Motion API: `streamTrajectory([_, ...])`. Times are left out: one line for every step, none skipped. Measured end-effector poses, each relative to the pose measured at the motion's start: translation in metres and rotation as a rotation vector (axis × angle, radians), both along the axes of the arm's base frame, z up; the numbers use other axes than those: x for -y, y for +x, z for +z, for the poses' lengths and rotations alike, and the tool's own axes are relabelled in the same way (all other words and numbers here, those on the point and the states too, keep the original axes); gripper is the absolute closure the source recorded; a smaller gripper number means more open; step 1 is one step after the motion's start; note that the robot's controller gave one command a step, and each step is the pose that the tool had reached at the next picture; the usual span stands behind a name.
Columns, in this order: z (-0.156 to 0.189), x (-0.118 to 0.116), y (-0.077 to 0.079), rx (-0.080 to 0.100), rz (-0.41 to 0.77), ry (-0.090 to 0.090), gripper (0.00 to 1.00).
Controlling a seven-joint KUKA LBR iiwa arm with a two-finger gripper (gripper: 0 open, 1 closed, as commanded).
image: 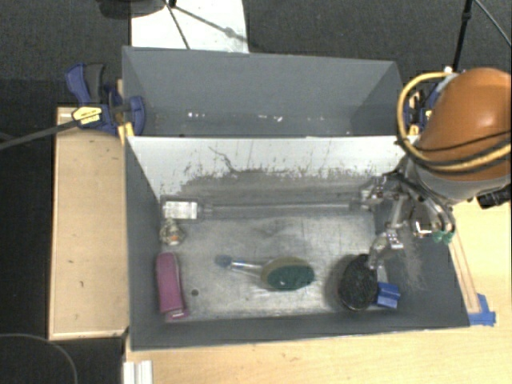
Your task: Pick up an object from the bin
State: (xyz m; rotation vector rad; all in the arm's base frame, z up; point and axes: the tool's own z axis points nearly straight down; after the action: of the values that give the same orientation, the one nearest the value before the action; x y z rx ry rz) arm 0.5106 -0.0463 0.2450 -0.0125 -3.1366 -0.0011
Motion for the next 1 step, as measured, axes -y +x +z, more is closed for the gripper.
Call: streamTrajectory([-0.1262,0.0159,-0.0142,0.002,0.227,0.001,0.0])
